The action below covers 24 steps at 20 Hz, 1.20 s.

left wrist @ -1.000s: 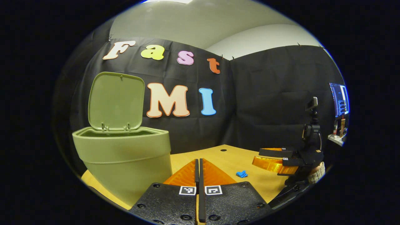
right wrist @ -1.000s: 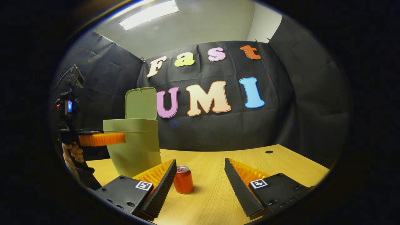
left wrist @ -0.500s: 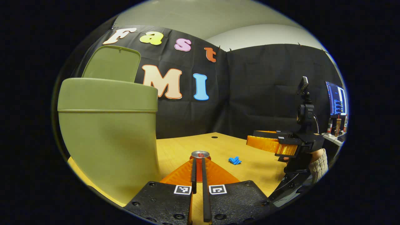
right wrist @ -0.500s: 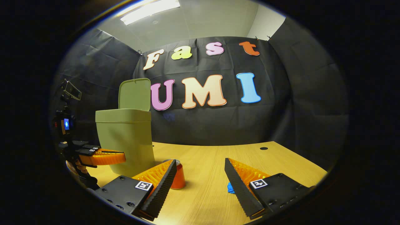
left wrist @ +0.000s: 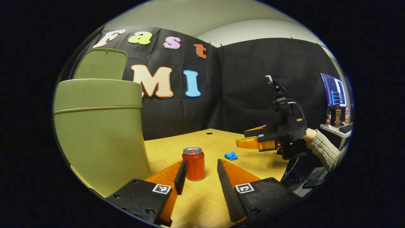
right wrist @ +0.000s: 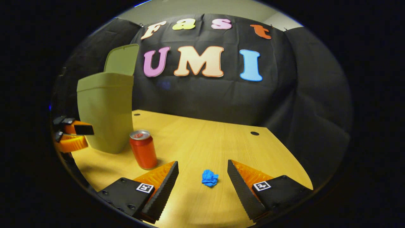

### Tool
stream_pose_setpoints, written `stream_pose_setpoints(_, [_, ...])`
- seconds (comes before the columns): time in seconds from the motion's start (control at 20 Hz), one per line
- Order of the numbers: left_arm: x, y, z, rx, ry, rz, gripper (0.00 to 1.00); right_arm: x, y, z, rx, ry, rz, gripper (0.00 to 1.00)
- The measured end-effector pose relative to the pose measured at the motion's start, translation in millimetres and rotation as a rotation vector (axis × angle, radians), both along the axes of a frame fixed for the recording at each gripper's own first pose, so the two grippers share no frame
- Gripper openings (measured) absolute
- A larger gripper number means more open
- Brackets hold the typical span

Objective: Press the lid of the desktop garbage bin to open it, pick up the crumpled paper on the desktop and throw it into the bin, then pick up the pop can on the desktop and drop it into the bin, and finally close the garbage bin lid.

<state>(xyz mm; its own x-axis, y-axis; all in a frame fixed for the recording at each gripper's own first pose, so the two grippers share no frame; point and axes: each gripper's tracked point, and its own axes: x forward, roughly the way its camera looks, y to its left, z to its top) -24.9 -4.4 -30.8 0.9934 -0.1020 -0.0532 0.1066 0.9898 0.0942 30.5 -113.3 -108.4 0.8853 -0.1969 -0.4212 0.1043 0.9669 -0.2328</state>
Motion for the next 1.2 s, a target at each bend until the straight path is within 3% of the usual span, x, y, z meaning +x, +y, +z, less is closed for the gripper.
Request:
stream_pose_setpoints(0.15, [0.4,-4.5,1.2,-0.002,-0.011,-0.012,0.86,8.9,-9.3,-23.1,0.013,0.106,0.003,0.98])
stream_pose_setpoints(0.2, [0.1,-4.0,2.8,0.001,-0.016,-0.011,0.89,13.0,-10.2,-28.5,0.016,0.133,0.008,0.98])
stream_pose_setpoints(0.6, [1.3,7.3,4.0,0.015,-0.018,0.018,0.92,24.8,-36.4,-78.4,-0.014,0.369,-0.026,0.99])
stream_pose_setpoints(0.85, [0.3,5.2,3.4,-0.009,-0.012,0.010,0.91,29.2,-34.2,-86.9,0.016,0.418,-0.031,0.96])
stream_pose_setpoints(1.05, [0.6,11.8,7.5,-0.005,-0.023,0.031,0.91,25.4,-31.1,-91.1,0.025,0.442,-0.031,0.82])
stream_pose_setpoints(1.15, [0.0,11.5,7.3,0.000,-0.022,0.034,0.91,23.1,-29.0,-94.2,0.064,0.464,-0.033,0.66])
stream_pose_setpoints(1.2, [-0.6,10.5,8.6,0.004,-0.025,0.032,0.91,22.8,-25.3,-95.5,0.081,0.465,-0.040,0.47])
